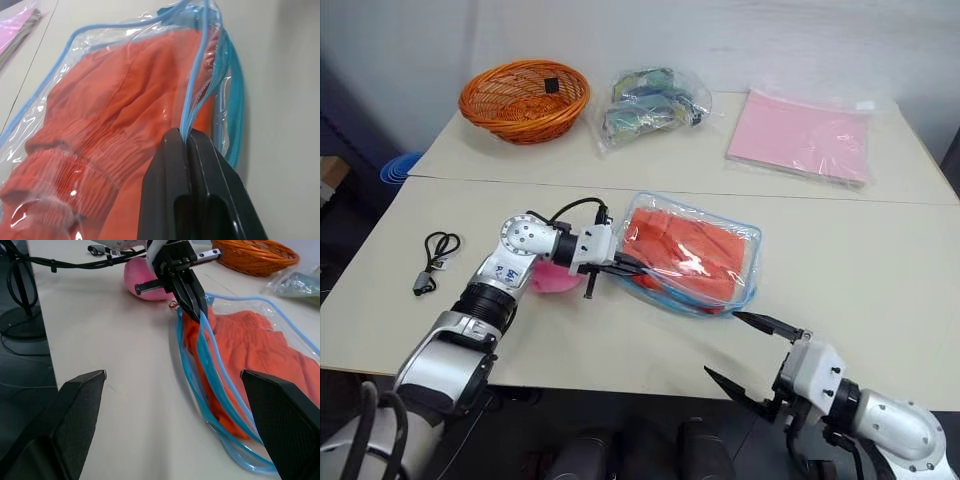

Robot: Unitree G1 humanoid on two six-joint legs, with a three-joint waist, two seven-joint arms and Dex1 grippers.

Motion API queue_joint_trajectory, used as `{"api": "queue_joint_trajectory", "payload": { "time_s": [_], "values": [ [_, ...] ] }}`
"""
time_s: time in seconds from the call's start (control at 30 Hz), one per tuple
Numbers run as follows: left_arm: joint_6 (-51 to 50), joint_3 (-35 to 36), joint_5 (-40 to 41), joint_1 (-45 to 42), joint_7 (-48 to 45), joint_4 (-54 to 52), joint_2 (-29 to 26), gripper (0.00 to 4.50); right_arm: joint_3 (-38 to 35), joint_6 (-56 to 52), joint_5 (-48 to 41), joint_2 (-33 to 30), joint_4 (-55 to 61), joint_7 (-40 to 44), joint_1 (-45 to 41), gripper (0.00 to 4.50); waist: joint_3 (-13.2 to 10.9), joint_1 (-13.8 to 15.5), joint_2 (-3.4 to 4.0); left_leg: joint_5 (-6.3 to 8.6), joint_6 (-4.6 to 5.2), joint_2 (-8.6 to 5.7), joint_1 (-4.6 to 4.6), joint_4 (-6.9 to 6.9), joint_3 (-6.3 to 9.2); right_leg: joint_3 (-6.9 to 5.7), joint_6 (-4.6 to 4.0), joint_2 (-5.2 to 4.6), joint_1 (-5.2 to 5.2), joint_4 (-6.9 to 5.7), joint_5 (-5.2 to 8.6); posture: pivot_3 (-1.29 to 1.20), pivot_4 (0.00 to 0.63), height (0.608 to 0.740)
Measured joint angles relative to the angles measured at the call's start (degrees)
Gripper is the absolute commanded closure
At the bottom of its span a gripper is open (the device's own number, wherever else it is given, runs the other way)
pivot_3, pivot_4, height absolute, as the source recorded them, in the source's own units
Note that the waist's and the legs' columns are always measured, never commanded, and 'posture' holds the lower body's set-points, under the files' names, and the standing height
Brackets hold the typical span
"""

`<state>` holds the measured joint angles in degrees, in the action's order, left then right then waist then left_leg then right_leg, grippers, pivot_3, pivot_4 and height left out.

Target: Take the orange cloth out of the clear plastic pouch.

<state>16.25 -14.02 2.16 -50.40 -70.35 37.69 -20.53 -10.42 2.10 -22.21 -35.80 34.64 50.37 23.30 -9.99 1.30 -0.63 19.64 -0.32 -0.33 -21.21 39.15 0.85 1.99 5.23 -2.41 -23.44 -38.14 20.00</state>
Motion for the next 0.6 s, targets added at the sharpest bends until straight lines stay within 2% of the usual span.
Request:
{"api": "queue_joint_trajectory", "payload": {
  "time_s": [0.07, 0.13, 0.27, 0.37, 0.6],
  "values": [
    [-4.44, 0.87, 1.41, 0.75, 0.93, -3.06, 1.21, 4.48, 1.95, -1.26, 0.94, 0.00, 0.17, -0.84, -1.21, 0.00, 0.00, 0.00, 0.00, 0.00, 0.00, 0.00, -0.01, 0.01, 0.01, 0.00, 0.00, -0.02, 0.00, -0.01, 0.00, 0.00, 0.150, 0.740],
    [-17.22, 2.66, 6.11, 2.48, 3.02, -10.97, 3.63, 4.48, 6.67, -5.13, 3.35, 0.57, 1.05, -3.53, -5.79, 0.00, 0.00, -0.03, 0.00, -0.01, -0.02, 0.00, -0.04, 0.04, 0.07, 0.00, 0.00, -0.04, -0.02, -0.04, 0.00, 0.00, 0.150, 0.740],
    [-34.41, 3.46, 11.33, 3.75, 6.88, -21.61, 5.18, 4.48, 13.15, -10.71, 7.81, 3.94, 0.53, -8.97, -14.95, 0.00, 0.00, -0.31, 0.00, -0.05, -0.09, 0.00, -0.04, 0.04, 0.10, 0.00, 0.00, -0.01, -0.09, -0.16, 0.00, 0.00, 0.150, 0.740],
    [-41.17, 3.42, 12.14, 4.18, 9.06, -25.52, 4.97, 4.48, 14.92, -13.88, 9.63, 5.41, -1.93, -11.87, -20.02, 0.00, 0.00, -0.43, 0.01, -0.07, -0.13, 0.00, -0.03, 0.04, 0.10, -0.01, 0.00, -0.01, -0.11, -0.20, 0.00, 0.00, 0.150, 0.740],
    [-45.13, 2.38, 12.04, 5.65, 11.13, -26.50, 3.87, 4.48, 15.18, -20.39, 15.35, 4.36, -9.87, -15.84, -26.47, 0.00, 0.00, -0.53, 0.01, -0.07, -0.13, -0.02, -0.06, 0.03, 0.08, -0.01, 0.00, -0.02, -0.13, -0.19, 0.00, 0.00, 0.150, 0.740]
  ]
}}
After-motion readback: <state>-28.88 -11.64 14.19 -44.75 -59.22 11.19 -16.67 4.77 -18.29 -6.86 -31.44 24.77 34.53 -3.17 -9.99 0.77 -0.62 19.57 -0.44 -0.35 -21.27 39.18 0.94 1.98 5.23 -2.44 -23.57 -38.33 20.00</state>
